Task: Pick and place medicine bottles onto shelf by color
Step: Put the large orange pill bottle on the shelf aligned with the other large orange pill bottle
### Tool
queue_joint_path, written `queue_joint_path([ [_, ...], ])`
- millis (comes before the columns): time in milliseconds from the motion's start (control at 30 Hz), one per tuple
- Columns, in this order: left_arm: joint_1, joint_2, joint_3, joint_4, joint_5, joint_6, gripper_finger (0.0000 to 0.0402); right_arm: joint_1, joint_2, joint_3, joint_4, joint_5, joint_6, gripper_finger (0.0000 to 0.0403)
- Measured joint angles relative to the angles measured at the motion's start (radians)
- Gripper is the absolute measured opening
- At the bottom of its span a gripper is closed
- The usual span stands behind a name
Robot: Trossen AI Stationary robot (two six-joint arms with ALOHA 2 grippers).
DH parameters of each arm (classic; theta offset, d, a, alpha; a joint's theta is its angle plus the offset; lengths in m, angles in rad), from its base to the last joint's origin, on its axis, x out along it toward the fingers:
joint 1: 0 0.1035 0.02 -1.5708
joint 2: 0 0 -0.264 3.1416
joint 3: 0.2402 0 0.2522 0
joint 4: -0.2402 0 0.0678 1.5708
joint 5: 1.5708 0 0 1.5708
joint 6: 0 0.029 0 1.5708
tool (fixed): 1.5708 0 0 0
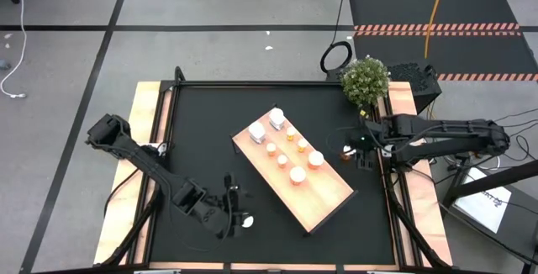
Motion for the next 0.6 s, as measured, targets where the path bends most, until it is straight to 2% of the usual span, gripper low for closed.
queue_joint_path([
  [67, -0.001, 0.0, 0.0, 0.0, 0.0, 0.007, 0.0239, -0.013, 0.004, -0.018, 0.004, -0.033, -0.017, 0.0272],
  [367, 0.007, 0.0, 0.0, 0.036, 0.0, 0.025, 0.0239, -0.072, 0.018, -0.008, 0.009, -0.029, -0.012, 0.0275],
  [600, 0.008, 0.0, 0.0, 0.041, -0.001, 0.028, 0.0239, -0.103, 0.073, -0.008, 0.012, -0.029, 0.003, 0.0321],
])
